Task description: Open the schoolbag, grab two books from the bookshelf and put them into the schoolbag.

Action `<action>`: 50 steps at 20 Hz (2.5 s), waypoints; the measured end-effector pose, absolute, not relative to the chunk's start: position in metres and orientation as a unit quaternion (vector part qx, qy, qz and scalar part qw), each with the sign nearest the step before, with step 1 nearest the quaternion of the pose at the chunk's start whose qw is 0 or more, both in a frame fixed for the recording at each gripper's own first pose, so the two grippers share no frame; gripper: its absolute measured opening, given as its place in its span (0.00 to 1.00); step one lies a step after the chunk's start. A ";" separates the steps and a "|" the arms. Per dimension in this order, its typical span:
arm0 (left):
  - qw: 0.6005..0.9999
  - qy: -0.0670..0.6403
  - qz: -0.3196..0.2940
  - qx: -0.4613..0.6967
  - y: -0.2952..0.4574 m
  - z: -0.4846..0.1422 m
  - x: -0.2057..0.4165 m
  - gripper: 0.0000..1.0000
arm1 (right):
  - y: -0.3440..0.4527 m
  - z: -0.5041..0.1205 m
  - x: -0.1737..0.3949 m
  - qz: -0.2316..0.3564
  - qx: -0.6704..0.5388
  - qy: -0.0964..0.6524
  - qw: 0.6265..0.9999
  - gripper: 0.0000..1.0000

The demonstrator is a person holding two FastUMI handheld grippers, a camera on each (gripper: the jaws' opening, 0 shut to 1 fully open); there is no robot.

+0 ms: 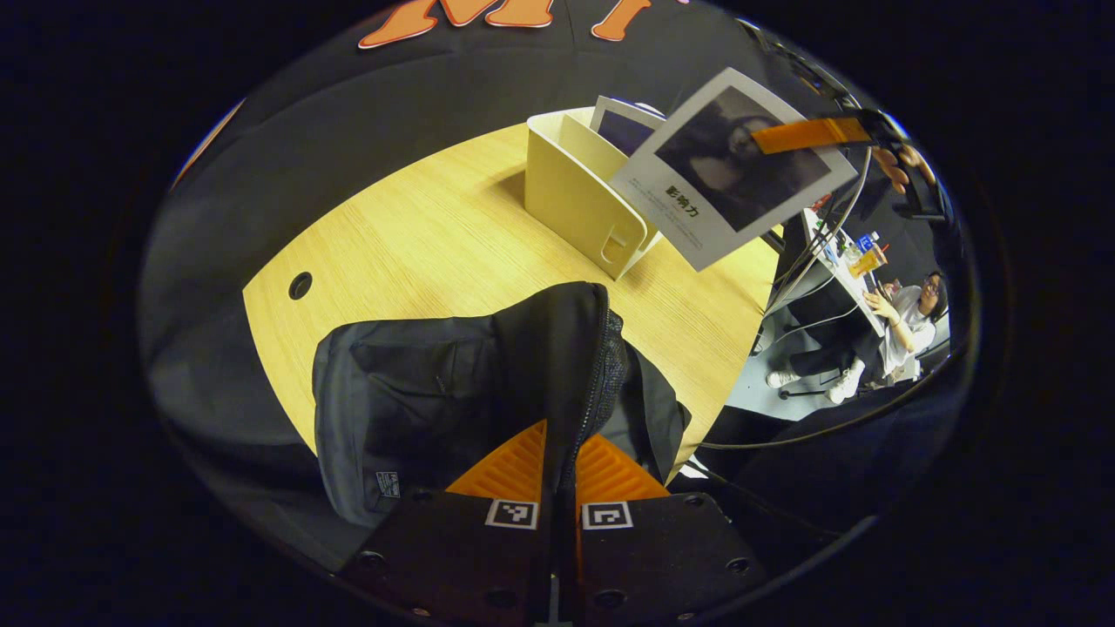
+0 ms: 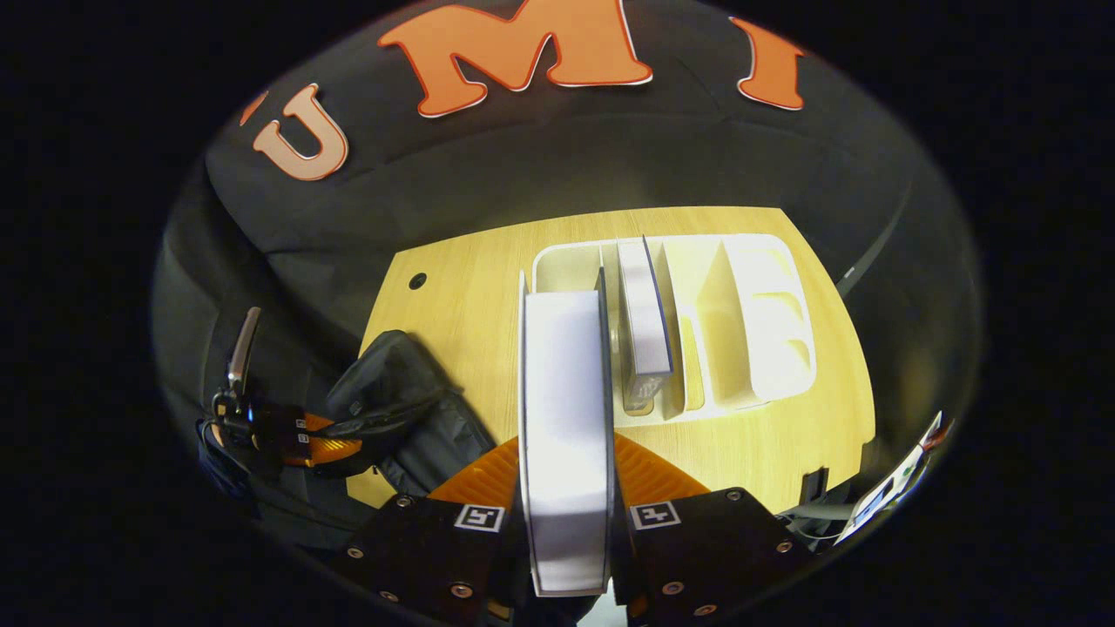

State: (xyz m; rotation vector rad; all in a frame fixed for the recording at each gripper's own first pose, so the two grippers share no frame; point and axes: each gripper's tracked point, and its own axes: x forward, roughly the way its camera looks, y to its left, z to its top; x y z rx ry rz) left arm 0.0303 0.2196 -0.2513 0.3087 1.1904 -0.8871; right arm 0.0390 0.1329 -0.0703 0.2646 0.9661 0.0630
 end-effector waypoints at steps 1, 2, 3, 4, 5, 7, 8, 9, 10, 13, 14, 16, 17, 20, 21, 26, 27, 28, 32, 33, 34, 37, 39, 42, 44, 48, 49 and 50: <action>0.725 0.541 -0.403 0.137 0.220 -0.252 0.030 0.05 | 0.133 -0.070 0.030 0.030 0.140 0.458 0.877 0.38; 0.725 0.542 -0.403 0.135 0.220 -0.252 0.031 0.05 | 0.134 -0.071 0.021 0.030 0.157 0.454 0.877 0.38; 0.725 0.543 -0.402 0.134 0.220 -0.253 0.031 0.05 | 0.137 -0.072 0.011 0.034 0.170 0.450 0.876 0.38; 0.728 0.540 -0.402 0.133 0.218 -0.253 0.032 0.05 | 0.143 -0.075 0.003 0.036 0.186 0.446 0.875 0.38; 0.727 0.540 -0.403 0.131 0.218 -0.253 0.032 0.05 | 0.146 -0.076 -0.004 0.041 0.197 0.442 0.874 0.37; 0.728 0.540 -0.404 0.126 0.216 -0.256 0.031 0.05 | 0.157 -0.083 -0.019 0.054 0.219 0.437 0.871 0.37; 0.729 0.539 -0.403 0.124 0.215 -0.254 0.032 0.05 | 0.164 -0.085 -0.024 0.061 0.231 0.432 0.870 0.37; 0.729 0.540 -0.403 0.120 0.213 -0.255 0.031 0.05 | 0.170 -0.087 -0.028 0.071 0.241 0.429 0.868 0.37; 0.730 0.539 -0.402 0.118 0.212 -0.255 0.030 0.05 | 0.176 -0.090 -0.030 0.078 0.252 0.425 0.866 0.37; 0.735 0.535 -0.399 0.118 0.210 -0.253 0.033 0.05 | 0.193 -0.102 -0.039 0.092 0.276 0.420 0.860 0.37; 0.737 0.533 -0.398 0.118 0.209 -0.252 0.035 0.05 | 0.199 -0.104 -0.040 0.098 0.285 0.417 0.857 0.37; 0.742 0.528 -0.396 0.116 0.207 -0.252 0.034 0.05 | 0.211 -0.104 -0.038 0.112 0.300 0.407 0.855 0.37; 0.745 0.526 -0.394 0.114 0.206 -0.252 0.035 0.05 | 0.214 -0.104 -0.036 0.117 0.305 0.402 0.856 0.37; 0.751 0.524 -0.388 0.103 0.202 -0.250 0.035 0.05 | 0.227 -0.110 -0.028 0.121 0.318 0.389 0.856 0.37; 0.752 0.523 -0.387 0.100 0.201 -0.250 0.035 0.05 | 0.233 -0.113 -0.026 0.125 0.326 0.387 0.853 0.37; 0.760 0.521 -0.380 0.087 0.196 -0.249 0.036 0.04 | 0.262 -0.135 -0.016 0.119 0.385 0.377 0.834 0.37; 0.760 0.519 -0.380 0.087 0.195 -0.250 0.037 0.05 | 0.266 -0.140 -0.014 0.118 0.394 0.375 0.830 0.37; 0.761 0.519 -0.380 0.085 0.194 -0.250 0.037 0.05 | 0.271 -0.142 -0.013 0.118 0.406 0.373 0.826 0.37; 0.763 0.517 -0.379 0.082 0.191 -0.251 0.038 0.05 | 0.288 -0.159 -0.008 0.114 0.427 0.365 0.820 0.37; 0.764 0.517 -0.379 0.079 0.190 -0.250 0.038 0.04 | 0.293 -0.164 -0.005 0.115 0.427 0.362 0.821 0.37; 0.764 0.516 -0.379 0.077 0.188 -0.250 0.038 0.05 | 0.298 -0.169 -0.002 0.111 0.431 0.359 0.820 0.37; 0.766 0.513 -0.380 0.072 0.185 -0.249 0.037 0.07 | 0.314 -0.180 0.000 0.114 0.452 0.356 0.810 0.37; 0.768 0.511 -0.380 0.067 0.182 -0.248 0.034 0.05 | 0.330 -0.194 0.006 0.115 0.466 0.358 0.801 0.36; 0.769 0.508 -0.382 0.063 0.179 -0.248 0.031 0.05 | 0.356 -0.207 0.013 0.117 0.486 0.359 0.788 0.37; 0.770 0.507 -0.382 0.062 0.177 -0.248 0.030 0.04 | 0.368 -0.211 0.017 0.121 0.486 0.355 0.789 0.37; 0.772 0.506 -0.380 0.060 0.179 -0.248 0.029 0.05 | 0.375 -0.216 0.036 0.126 0.498 0.337 0.789 0.36; 0.772 0.507 -0.378 0.059 0.178 -0.249 0.029 0.04 | 0.376 -0.218 0.040 0.126 0.502 0.335 0.787 0.36; 0.772 0.508 -0.377 0.058 0.178 -0.249 0.029 0.05 | 0.377 -0.220 0.042 0.127 0.508 0.332 0.785 0.37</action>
